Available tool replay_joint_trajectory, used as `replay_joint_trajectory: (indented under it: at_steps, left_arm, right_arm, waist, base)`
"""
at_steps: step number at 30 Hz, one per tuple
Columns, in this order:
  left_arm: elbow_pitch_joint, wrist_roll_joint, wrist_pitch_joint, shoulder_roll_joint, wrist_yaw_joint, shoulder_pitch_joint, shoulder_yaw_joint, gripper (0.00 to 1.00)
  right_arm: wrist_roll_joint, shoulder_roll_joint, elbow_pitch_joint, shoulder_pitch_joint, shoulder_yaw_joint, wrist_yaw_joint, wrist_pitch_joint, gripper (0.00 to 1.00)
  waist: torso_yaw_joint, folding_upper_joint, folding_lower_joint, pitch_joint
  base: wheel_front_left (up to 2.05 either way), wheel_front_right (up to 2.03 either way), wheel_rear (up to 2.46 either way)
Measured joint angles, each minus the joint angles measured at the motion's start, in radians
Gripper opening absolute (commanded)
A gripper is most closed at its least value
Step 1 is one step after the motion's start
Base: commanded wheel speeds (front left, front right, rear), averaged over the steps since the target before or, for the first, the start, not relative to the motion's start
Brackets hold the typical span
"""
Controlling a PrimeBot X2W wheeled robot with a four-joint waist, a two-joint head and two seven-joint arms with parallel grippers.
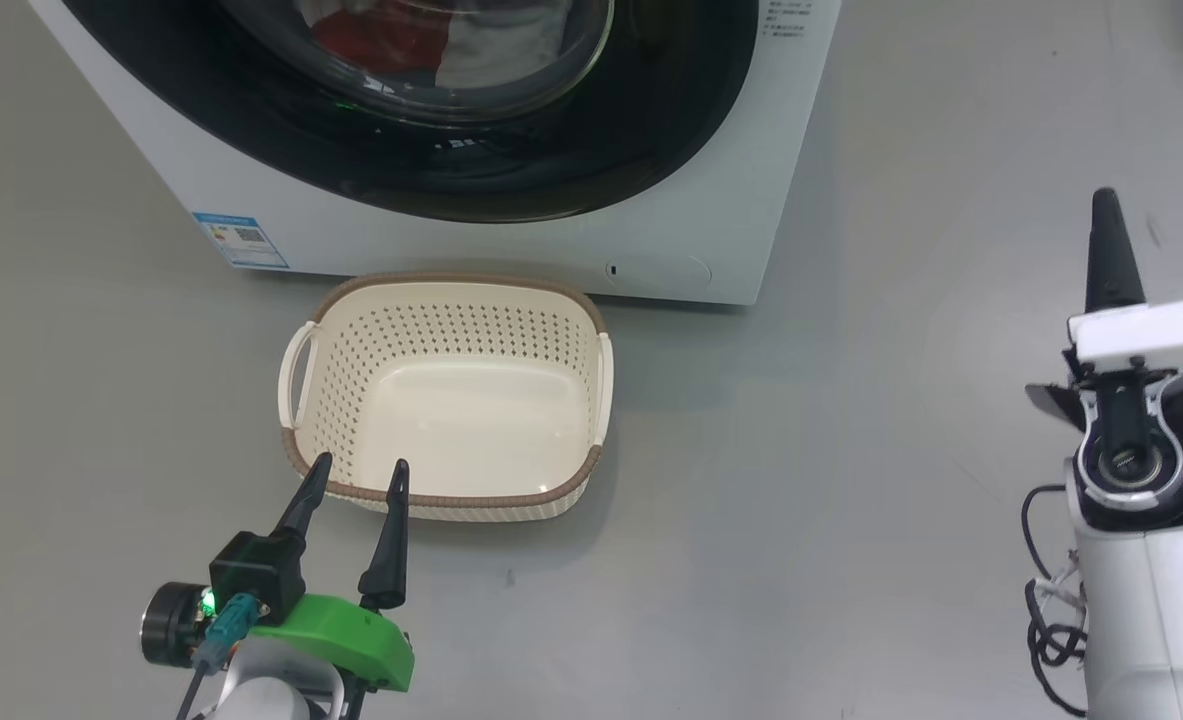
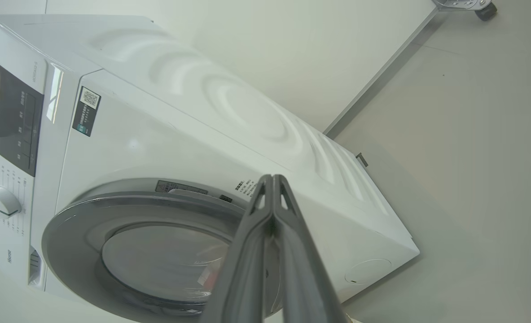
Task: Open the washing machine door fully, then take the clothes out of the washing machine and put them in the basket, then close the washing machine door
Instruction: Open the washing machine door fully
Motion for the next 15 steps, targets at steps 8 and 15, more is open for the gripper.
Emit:
replay_joint_trajectory:
  at_steps: [8,15]
  left_arm:
    - [0.0,-0.002,0.0,-0.002,-0.008,-0.038,0.001,1.0]
    - [0.001,-0.01,0.0,-0.003,-0.013,-0.064,0.003,1.0]
  right_arm:
    - [0.055,-0.042,0.002,-0.169,-0.012,-0.029,0.106,0.0]
    - [0.065,-0.079,0.028,-0.288,-0.007,-0.056,0.169,0.0]
  waist:
    - [0.053,0.0,0.0,0.071]
    - [0.089,0.0,0.0,0.125]
  base:
    - [0.0,0.0,0.0]
    - [0.0,0.0,0.0]
